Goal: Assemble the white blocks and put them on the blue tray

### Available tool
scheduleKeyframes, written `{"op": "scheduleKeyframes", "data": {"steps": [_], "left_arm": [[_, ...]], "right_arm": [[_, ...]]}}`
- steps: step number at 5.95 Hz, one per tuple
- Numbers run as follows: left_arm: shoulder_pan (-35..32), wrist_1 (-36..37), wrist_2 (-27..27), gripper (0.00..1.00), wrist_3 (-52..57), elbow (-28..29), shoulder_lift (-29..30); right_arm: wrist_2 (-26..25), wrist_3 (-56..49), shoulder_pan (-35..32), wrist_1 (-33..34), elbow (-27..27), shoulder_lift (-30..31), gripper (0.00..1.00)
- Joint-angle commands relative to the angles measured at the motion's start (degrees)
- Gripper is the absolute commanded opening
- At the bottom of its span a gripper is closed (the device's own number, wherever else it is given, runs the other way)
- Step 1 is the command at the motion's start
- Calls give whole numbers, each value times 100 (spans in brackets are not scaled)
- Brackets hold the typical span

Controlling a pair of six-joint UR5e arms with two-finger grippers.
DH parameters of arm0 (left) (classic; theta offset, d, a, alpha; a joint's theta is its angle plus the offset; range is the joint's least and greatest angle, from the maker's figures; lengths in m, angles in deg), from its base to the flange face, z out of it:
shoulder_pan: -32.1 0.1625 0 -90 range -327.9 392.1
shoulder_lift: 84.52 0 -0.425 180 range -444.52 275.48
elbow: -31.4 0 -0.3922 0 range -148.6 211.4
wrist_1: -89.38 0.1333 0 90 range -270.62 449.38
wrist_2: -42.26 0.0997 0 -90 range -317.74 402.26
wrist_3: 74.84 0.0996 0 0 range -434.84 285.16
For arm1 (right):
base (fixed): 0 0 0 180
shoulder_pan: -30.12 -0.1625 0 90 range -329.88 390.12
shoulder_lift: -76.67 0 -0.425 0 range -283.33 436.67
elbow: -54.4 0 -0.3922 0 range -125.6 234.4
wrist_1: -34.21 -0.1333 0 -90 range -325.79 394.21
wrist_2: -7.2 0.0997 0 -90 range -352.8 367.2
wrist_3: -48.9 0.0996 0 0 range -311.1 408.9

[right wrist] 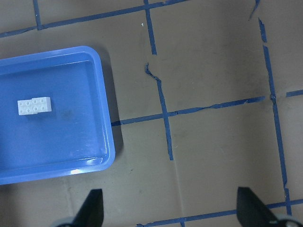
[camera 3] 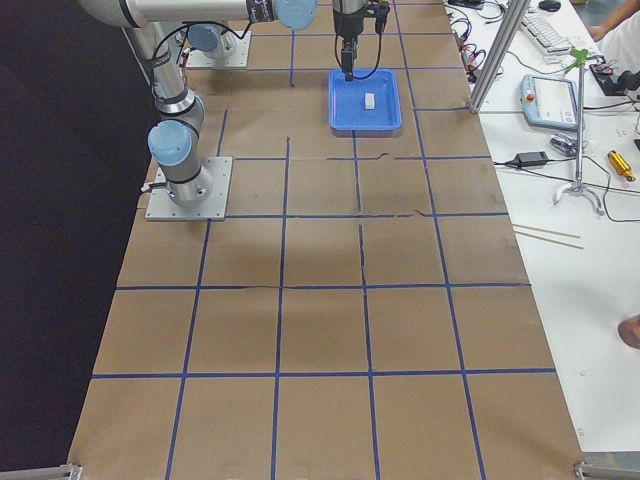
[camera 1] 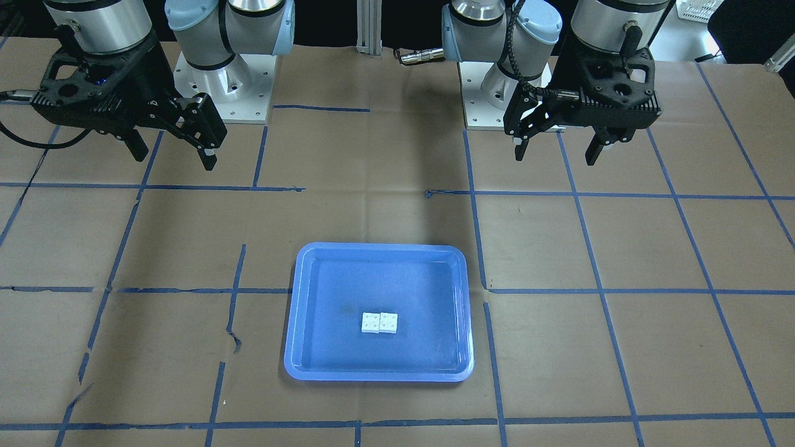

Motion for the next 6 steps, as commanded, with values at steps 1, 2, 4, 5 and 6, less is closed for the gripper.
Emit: {"op": "scheduleKeyframes", "data": {"steps": [1,2,4,5,6], "left_arm": [[0,-2,0,99,6,0,0],[0,-2,0,99,-3,0,0],[0,-2,0,99,6,0,0],[0,-2,0,99,6,0,0],[0,-2,0,99,6,0,0]], "right_arm": [[-21,-3,-53,-60,172,-116,100],[-12,-11,-53,-200,296,-186,100],[-21,-3,-36,-210,279,-196,100],[-21,-3,-36,-210,262,-196,100],[-21,-3,-36,-219,244,-196,100]]}}
